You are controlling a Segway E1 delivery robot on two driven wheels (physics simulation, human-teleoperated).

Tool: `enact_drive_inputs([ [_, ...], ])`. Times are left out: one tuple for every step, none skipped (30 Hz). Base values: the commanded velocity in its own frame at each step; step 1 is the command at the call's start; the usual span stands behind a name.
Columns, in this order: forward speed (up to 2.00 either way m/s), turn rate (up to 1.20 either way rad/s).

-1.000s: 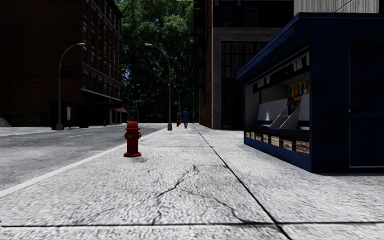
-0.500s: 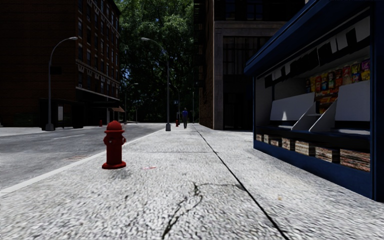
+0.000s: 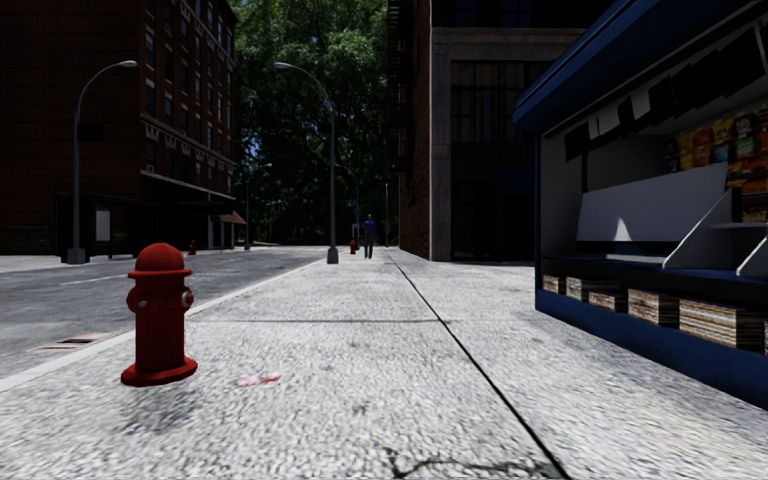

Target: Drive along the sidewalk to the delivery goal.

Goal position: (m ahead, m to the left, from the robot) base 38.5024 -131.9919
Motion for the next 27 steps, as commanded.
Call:
enact_drive_inputs([
  [2.0,0.0],
  [2.0,0.0],
  [2.0,0.0],
  [2.0,0.0],
  [2.0,0.0],
  [2.0,0.0],
  [2.0,0.0],
  [2.0,0.0],
  [2.0,0.0],
  [2.0,0.0],
  [2.0,0.0],
  [2.0,0.0],
  [2.0,0.0],
  [2.0,0.0],
  [2.0,0.0],
  [2.0,0.0],
  [2.0,0.0],
  [2.0,0.0],
  [2.0,0.0],
  [2.0,0.0],
  [2.0,0.0],
  [2.0,0.0],
  [2.0,0.0],
  [2.0,0.0],
  [2.0,0.0],
  [2.0,0.0],
  [2.0,0.0],
])
